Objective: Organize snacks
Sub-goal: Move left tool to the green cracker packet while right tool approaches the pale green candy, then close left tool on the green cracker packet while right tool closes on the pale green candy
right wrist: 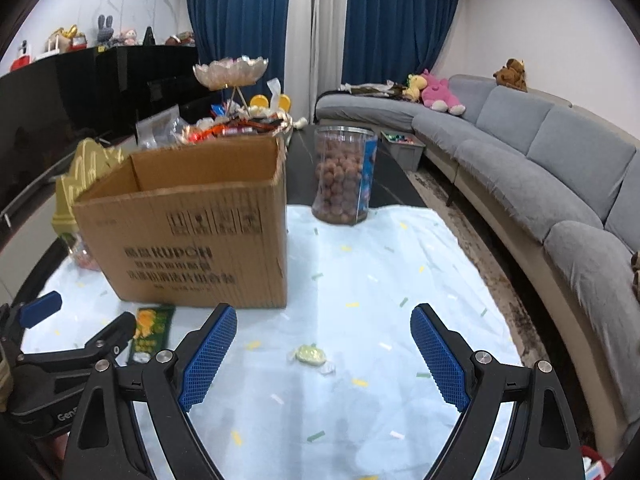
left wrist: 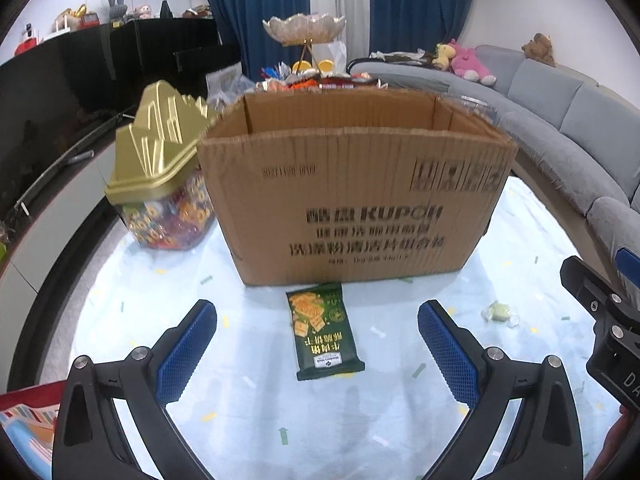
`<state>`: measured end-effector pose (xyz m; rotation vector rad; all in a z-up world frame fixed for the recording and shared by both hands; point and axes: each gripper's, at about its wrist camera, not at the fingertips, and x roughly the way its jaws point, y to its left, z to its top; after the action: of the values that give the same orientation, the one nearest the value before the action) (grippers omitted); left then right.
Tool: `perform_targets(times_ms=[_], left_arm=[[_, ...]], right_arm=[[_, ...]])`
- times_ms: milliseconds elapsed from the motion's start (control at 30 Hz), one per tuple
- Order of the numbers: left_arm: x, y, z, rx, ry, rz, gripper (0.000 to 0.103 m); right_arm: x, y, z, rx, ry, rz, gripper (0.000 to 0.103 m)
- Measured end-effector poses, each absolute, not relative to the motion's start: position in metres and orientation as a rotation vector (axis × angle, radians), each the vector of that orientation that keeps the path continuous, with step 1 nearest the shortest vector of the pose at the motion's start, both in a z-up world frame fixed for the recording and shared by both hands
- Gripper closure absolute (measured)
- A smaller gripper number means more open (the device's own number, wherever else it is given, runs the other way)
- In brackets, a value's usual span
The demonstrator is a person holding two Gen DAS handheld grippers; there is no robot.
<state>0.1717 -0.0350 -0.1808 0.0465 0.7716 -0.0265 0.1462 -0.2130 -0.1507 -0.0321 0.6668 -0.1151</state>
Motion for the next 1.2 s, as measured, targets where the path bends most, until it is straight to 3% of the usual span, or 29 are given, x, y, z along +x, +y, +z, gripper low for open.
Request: perform_targets(times_ms=[867, 1200], left_arm=[[0.209, -0.025, -0.249, 0.011, 0.834, -0.001, 0.001], [0.223, -0.022, -0.265, 0.004, 0.881, -0.002, 0.008]], right_arm=[[0.187, -0.217, -0.219, -0.004, 0.751, -0.114, 0.014], [0.193, -0.218, -0.232, 0.012, 0.789, -0.107, 0.014]])
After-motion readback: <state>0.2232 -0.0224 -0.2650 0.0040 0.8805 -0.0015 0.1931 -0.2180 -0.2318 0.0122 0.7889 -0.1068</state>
